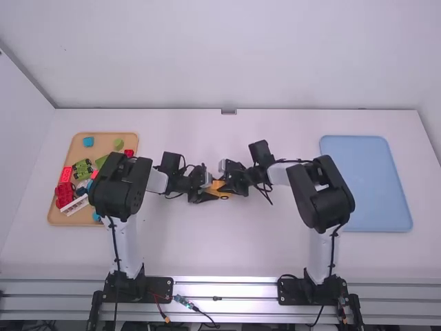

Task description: Assemble lego blocks to make yellow taxi

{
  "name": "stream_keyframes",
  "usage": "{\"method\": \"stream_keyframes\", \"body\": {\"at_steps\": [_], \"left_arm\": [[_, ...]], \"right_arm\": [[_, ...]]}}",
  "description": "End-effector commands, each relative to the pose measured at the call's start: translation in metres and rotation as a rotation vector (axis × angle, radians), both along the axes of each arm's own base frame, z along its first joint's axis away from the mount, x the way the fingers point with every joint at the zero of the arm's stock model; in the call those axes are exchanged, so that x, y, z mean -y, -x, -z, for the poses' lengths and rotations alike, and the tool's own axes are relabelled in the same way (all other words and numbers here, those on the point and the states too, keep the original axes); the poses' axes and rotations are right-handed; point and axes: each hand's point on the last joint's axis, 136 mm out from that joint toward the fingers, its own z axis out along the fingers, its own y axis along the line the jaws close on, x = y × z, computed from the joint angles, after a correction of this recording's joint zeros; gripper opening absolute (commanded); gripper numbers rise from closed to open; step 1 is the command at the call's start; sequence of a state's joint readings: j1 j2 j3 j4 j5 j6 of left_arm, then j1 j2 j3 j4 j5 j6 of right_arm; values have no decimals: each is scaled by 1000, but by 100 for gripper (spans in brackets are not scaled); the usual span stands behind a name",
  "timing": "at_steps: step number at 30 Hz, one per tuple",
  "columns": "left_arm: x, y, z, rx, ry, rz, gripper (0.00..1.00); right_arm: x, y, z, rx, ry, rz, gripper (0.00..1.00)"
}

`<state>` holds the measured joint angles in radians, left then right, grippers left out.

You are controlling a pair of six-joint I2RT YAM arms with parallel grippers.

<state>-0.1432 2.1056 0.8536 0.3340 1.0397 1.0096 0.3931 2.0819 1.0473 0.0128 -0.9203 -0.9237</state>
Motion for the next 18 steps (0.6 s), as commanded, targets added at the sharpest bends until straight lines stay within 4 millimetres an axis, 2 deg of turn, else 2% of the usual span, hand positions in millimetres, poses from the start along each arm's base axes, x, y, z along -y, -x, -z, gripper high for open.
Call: {"method": "stream_keyframes", "body": {"at_steps": [1,7,14,18], "left_arm": [[-8,-5,28,-43,-125,-75,19],[-8,-5,27,-41,-124,-75,18],[-7,-7,25,-42,-119,-72,19],[-7,-7,25,-42,-119,-72,19]], "right_arm": [[21,36,68,-108,251,19,0],[28,34,77,-91,290,47,0],[27,35,74,-92,255,43,0],[23,33,65,-115,211,35,1]]}}
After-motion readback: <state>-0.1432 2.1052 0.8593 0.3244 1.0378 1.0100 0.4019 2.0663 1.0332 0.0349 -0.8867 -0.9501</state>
